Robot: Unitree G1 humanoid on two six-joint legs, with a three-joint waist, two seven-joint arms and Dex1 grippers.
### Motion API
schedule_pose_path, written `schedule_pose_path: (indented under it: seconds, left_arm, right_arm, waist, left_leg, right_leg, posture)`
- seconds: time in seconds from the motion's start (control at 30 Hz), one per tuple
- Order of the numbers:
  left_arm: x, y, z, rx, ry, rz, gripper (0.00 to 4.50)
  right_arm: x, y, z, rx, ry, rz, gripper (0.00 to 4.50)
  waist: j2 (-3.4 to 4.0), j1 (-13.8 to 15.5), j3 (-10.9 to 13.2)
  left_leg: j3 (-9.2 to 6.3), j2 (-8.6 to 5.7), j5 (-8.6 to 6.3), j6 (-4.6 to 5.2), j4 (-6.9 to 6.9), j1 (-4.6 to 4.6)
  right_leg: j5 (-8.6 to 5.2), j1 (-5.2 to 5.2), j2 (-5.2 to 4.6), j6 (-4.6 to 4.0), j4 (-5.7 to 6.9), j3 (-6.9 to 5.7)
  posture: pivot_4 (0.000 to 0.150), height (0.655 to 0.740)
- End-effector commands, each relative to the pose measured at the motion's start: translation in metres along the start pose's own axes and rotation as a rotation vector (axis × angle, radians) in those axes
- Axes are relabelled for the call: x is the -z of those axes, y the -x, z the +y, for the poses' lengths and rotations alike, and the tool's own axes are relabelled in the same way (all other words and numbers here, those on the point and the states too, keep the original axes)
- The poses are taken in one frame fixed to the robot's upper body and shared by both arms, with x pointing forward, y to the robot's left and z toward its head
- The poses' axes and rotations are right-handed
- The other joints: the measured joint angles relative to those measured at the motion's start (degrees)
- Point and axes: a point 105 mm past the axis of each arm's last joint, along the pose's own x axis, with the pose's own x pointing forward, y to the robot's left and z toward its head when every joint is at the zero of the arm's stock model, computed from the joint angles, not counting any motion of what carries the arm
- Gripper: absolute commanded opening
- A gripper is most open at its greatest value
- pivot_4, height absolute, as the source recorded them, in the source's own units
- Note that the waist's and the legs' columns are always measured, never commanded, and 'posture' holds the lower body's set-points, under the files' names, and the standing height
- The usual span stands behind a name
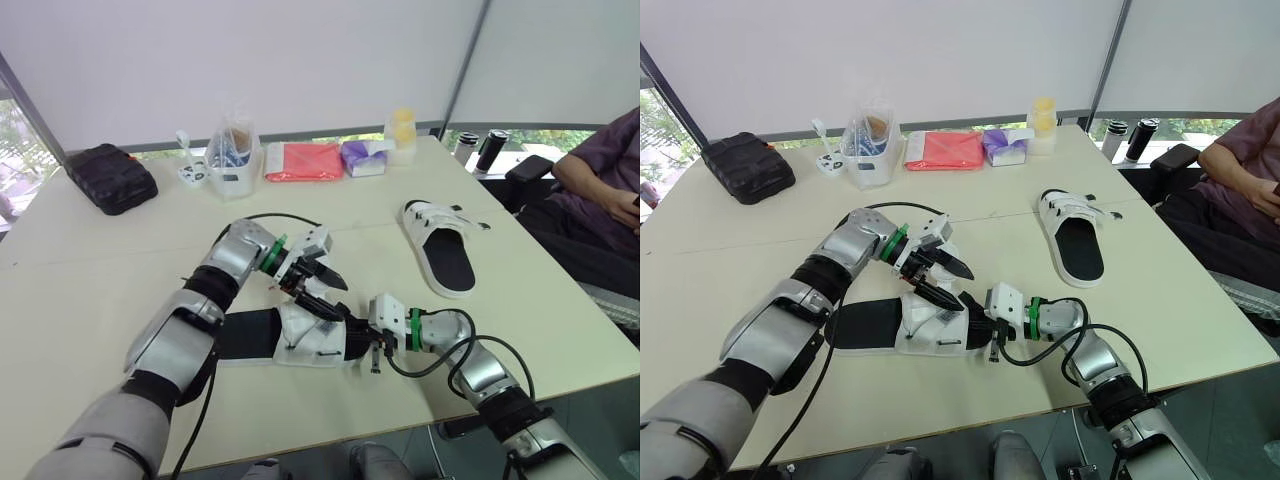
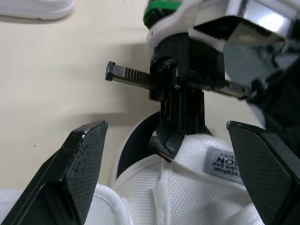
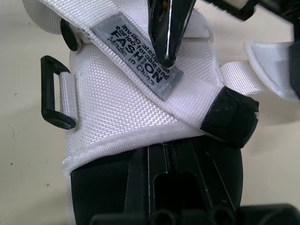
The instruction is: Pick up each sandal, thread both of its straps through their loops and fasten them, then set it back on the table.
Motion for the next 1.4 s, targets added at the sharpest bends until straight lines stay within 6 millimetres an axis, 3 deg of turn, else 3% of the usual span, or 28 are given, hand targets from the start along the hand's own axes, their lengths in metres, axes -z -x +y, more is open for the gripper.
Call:
schedule_pose_path:
  seconds: [0.03,0.13,0.23,0.43,0.9,1.3,1.4]
  left_arm:
    - [-0.006,-0.002,0.0,0.021,-0.031,0.007,4.21]
    - [-0.004,-0.003,-0.001,0.034,-0.023,0.017,4.21]
    - [-0.004,-0.004,-0.002,0.042,-0.017,0.0,2.96]
    - [-0.01,-0.002,-0.001,0.036,-0.013,-0.04,0.04]
    - [-0.062,0.054,-0.017,-0.056,-0.055,-0.346,0.04]
    - [-0.044,0.086,-0.013,-0.419,0.044,-0.487,0.04]
    - [-0.021,0.09,-0.01,-0.51,0.101,-0.462,0.04]
  right_arm:
    - [0.058,0.004,0.021,-0.004,-0.14,0.226,0.0]
    - [0.058,0.003,0.021,0.0,-0.14,0.224,0.0]
    - [0.058,0.003,0.02,0.004,-0.141,0.224,0.0]
    - [0.058,0.003,0.02,0.007,-0.141,0.223,0.0]
    - [0.06,0.002,0.019,0.004,-0.14,0.227,0.0]
    - [0.06,-0.001,0.024,-0.018,-0.14,0.223,0.0]
    - [0.06,-0.002,0.023,-0.024,-0.135,0.223,0.0]
  waist:
    - [0.0,-0.02,0.0]
    - [0.0,-0.03,0.0]
    - [0.0,-0.02,0.0]
    - [0.0,-0.01,0.0]
    - [0.03,-0.1,0.02]
    - [0.1,0.08,-0.02]
    - [0.12,0.02,-0.03]
  left_leg:
    - [0.0,0.0,0.0,0.0,0.0,0.0]
    - [-0.01,0.02,0.0,0.01,0.0,-0.01]
    - [-0.01,0.03,0.0,0.01,0.0,0.0]
    - [-0.02,0.02,0.01,0.02,0.0,0.0]
    - [-0.04,0.03,0.01,0.02,0.01,0.01]
    - [-0.06,0.06,0.01,0.01,0.01,0.07]
    - [-0.06,0.06,0.01,0.01,0.01,0.08]
  right_leg:
    - [0.0,0.0,0.0,0.0,0.0,0.0]
    - [0.0,-0.01,0.05,0.0,0.01,0.0]
    - [0.0,0.0,0.05,0.0,0.0,0.0]
    - [0.0,0.0,0.06,0.0,0.01,0.01]
    - [0.0,-0.01,0.1,-0.01,0.02,0.04]
    - [0.05,0.0,0.12,-0.09,0.06,0.09]
    - [0.07,0.0,0.12,-0.12,0.06,0.09]
  posture:
    - [0.15,0.74]
    - [0.15,0.74]
    - [0.15,0.74]
    - [0.15,0.74]
    - [0.15,0.74]
    - [0.15,0.74]
    - [0.15,0.74]
